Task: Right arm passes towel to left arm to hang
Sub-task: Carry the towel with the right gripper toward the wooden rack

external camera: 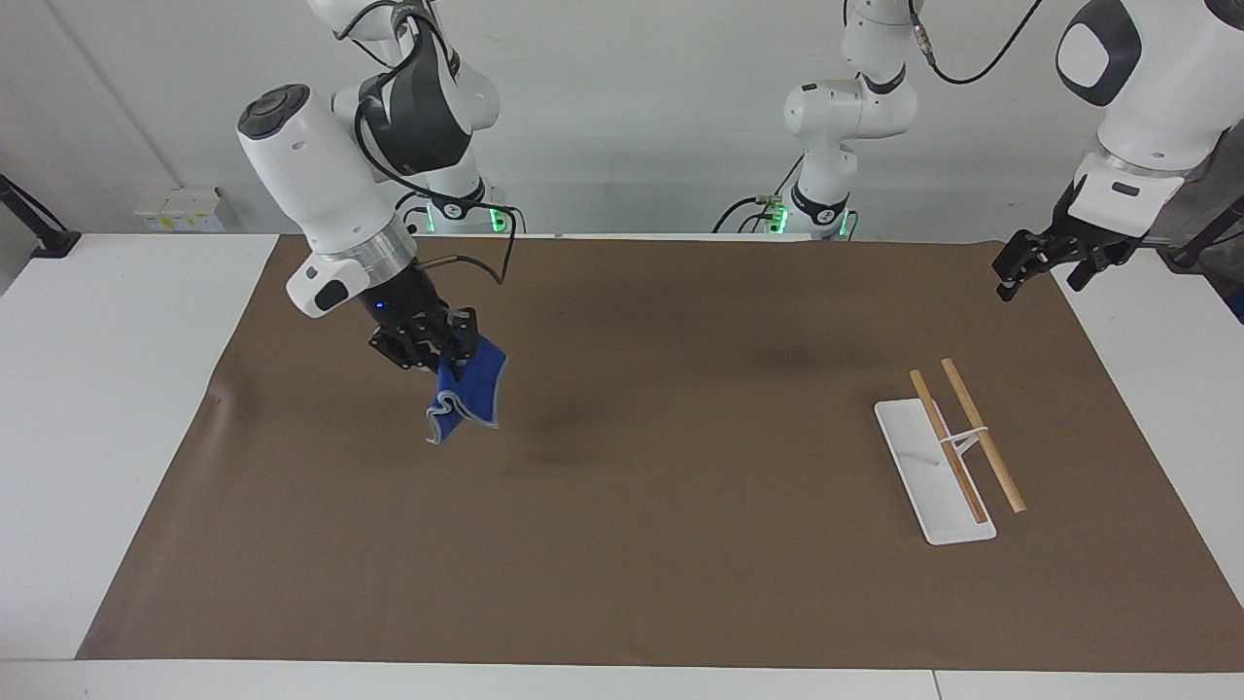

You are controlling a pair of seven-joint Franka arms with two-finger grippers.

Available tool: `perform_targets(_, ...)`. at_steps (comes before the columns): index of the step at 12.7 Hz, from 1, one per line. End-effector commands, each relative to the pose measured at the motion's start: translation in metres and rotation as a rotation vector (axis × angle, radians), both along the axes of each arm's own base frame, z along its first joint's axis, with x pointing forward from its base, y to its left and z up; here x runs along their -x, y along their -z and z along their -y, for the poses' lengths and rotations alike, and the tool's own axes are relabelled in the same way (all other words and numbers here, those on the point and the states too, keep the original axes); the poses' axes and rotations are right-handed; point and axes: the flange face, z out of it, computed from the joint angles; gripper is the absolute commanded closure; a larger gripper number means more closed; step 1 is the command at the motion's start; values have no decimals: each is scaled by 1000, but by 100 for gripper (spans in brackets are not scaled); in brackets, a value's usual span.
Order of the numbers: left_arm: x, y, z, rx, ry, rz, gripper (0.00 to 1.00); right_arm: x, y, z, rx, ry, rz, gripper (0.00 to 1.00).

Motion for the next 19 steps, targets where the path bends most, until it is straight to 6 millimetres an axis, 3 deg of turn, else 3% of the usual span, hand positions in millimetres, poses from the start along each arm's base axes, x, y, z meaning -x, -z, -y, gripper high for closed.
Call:
perform_targets(1, 10, -1, -1, 11, -2, 0, 0, 5, -7, -57, -72, 68, -8, 100)
perform_targets(2, 11, 0, -1, 11, 1, -5, 0, 8, -6, -80, -110, 107, -15, 100)
perform_targets(7, 14, 0, -2, 11, 1, -27, 0, 16, -5, -151, -392, 260, -51, 100)
perform_targets(11, 14, -1, 20, 18, 30, -20, 0, 17, -4, -179, -535, 414, -88, 100)
perform_targets(13, 14, 0, 27, 139, 12, -13, 0, 20, -3, -195, -620, 484, -104, 100)
perform_targets(15, 18, 6, 37, 307, -122, 13, 0, 22, -3, -201, -654, 508, -131, 100)
perform_targets(18, 31, 38, 60, 564, -377, 78, 0, 27, 0, -210, -662, 508, -152, 100)
perform_targets(19, 36, 43, 79, 630, -439, 72, 0, 27, 0, -210, -662, 507, -156, 100)
